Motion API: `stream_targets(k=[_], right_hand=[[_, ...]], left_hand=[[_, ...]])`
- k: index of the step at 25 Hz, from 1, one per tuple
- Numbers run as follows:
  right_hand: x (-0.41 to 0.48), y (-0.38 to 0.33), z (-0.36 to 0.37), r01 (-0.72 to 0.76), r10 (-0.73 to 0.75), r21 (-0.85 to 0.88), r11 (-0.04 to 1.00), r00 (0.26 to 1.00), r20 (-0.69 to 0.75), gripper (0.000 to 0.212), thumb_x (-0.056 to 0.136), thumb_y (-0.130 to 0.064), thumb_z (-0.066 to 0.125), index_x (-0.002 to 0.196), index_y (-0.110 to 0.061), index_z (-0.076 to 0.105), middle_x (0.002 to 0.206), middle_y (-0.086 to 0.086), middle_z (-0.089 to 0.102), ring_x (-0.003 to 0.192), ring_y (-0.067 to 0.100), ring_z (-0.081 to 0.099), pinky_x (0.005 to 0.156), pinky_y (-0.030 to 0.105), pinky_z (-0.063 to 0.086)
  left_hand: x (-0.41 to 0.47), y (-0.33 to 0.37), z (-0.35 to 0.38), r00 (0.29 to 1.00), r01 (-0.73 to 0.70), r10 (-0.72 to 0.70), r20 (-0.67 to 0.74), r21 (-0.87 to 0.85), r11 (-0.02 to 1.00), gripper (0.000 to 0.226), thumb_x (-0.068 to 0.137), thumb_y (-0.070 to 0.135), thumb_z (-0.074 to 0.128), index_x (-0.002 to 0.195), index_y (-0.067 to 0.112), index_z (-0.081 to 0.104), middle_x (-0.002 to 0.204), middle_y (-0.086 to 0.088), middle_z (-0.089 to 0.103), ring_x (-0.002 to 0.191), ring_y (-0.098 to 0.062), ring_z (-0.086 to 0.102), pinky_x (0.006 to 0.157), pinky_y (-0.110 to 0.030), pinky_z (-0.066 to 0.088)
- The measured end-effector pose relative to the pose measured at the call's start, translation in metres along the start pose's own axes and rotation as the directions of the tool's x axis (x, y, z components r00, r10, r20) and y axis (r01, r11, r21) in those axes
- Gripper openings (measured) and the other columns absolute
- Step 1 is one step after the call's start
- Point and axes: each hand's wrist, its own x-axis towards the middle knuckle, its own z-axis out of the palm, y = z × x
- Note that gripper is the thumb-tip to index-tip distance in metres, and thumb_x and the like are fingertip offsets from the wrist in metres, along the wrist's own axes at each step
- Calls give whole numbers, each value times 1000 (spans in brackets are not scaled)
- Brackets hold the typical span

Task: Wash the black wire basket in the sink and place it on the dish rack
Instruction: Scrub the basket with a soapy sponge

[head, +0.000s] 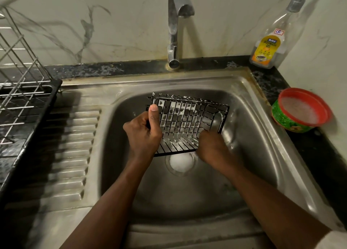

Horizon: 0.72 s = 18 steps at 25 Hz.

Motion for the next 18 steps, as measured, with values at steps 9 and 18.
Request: stream_targets(k=[9,18], right_hand=[[-23,-24,2,285,-282,187,940,958,-46,31,83,-2,70,113,-9,71,113,8,70,103,22,67,86,25,51],[-16,0,0,12,7,204,979,996,-88,26,82,-4,72,107,-9,69,111,11,67,103,28,67,82,31,55]], left_hand=[[-1,-4,2,1000,10,-10,-4,14,1000,62,110,20,51,52,8,31,49,-1,23,46,-8,21,49,-31,16],[-1,-3,2,1000,25,-24,-14,25,999,62,109,20,52,52,8,30,49,-1,22,47,-7,19,49,-31,16]])
